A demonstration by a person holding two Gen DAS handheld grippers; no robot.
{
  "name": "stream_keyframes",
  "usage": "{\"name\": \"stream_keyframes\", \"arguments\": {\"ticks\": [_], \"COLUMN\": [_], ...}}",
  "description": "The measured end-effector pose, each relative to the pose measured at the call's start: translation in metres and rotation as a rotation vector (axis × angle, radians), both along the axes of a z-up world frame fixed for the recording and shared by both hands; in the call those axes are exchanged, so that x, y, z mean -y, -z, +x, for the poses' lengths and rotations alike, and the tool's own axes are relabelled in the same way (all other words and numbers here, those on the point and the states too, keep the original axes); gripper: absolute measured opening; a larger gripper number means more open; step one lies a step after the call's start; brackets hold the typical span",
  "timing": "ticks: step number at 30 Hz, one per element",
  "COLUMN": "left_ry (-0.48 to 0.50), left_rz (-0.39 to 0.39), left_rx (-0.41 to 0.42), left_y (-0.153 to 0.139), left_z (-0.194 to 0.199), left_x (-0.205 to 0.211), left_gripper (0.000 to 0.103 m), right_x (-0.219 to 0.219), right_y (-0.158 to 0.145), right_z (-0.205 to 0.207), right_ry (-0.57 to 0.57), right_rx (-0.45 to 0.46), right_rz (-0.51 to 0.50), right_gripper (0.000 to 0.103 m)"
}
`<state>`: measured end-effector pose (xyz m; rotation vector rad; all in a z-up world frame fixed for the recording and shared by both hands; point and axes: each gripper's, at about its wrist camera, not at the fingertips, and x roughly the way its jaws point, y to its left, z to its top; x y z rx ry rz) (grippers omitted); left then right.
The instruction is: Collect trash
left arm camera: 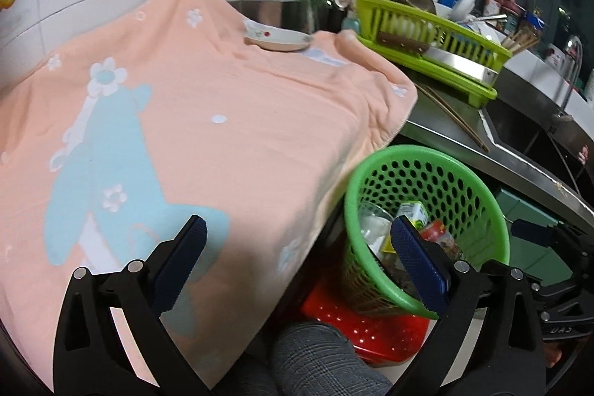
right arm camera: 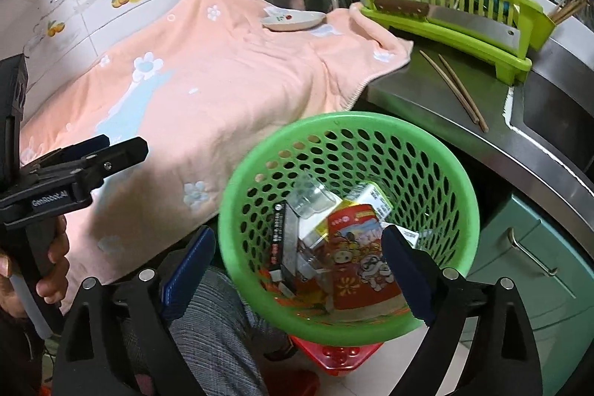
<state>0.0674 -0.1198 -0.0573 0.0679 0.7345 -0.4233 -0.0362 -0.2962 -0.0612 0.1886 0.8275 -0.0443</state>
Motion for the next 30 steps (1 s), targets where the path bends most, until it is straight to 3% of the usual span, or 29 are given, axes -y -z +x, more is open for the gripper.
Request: {"name": "stream_keyframes", "arguments": {"ticks": [30], "left_ry": [-0.122], "left_rz": [0.007], "left_rx": [0.096], "left_y": [-0.028], "left_z": [-0.025], "left_x": [-0.059], "left_gripper": [0.098], "right_x": [-0.028], "right_y": [-0.03], "right_z": [0.003], "right_ry": [-0.016], "right_rx": [0.096], "right_rz": [-0.013], "right_gripper": [0.089]}}
